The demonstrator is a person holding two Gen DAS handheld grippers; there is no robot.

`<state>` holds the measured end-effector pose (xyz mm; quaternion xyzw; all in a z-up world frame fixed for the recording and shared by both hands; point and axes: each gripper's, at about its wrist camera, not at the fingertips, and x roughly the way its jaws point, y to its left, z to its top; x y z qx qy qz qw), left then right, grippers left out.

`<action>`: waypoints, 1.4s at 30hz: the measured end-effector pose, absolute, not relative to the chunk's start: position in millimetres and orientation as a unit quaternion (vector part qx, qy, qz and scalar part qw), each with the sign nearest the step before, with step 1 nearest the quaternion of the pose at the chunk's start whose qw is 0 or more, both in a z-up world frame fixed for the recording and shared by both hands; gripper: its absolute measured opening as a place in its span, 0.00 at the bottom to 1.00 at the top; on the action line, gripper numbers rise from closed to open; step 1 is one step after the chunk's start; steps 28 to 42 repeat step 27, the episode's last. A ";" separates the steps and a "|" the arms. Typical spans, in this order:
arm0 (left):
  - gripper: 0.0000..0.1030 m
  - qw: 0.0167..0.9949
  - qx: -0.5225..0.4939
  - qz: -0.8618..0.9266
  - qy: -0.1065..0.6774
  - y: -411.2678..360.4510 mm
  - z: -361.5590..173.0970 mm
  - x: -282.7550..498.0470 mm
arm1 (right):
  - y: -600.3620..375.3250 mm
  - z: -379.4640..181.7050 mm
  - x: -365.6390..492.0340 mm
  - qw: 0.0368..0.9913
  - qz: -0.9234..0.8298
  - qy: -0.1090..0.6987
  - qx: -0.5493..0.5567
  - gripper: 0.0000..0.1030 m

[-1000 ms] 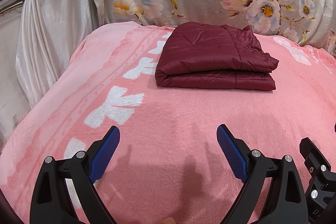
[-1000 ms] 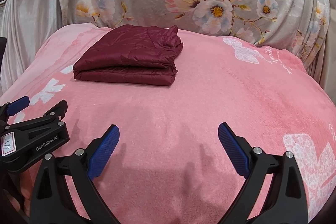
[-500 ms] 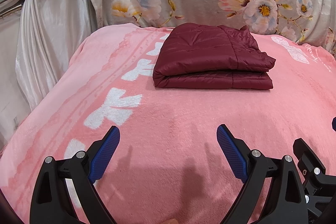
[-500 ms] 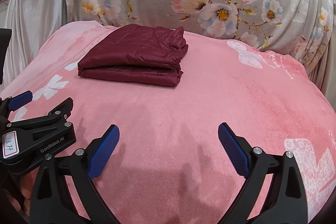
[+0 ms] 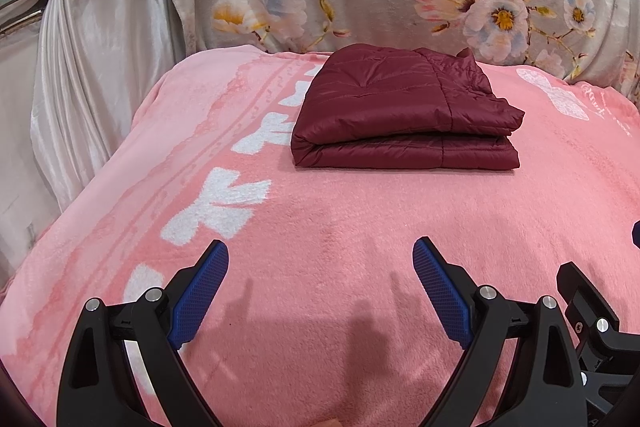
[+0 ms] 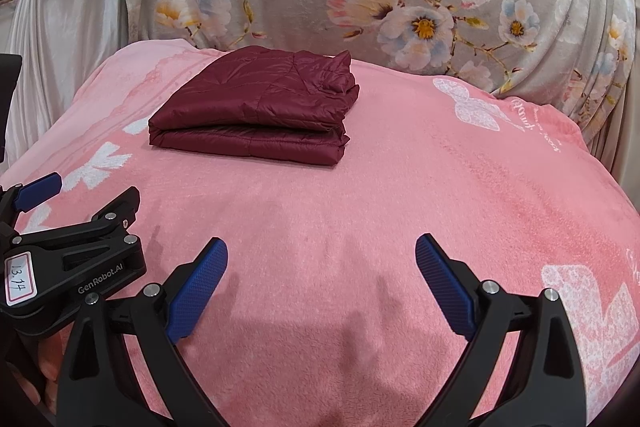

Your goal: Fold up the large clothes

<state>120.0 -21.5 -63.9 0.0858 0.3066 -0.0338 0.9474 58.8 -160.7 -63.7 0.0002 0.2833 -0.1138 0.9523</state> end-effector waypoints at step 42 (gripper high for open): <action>0.83 0.947 0.088 -0.030 0.307 -25.8 -65.3 121.4 | -160.3 -63.8 58.6 0.952 -0.114 0.283 0.000 0.90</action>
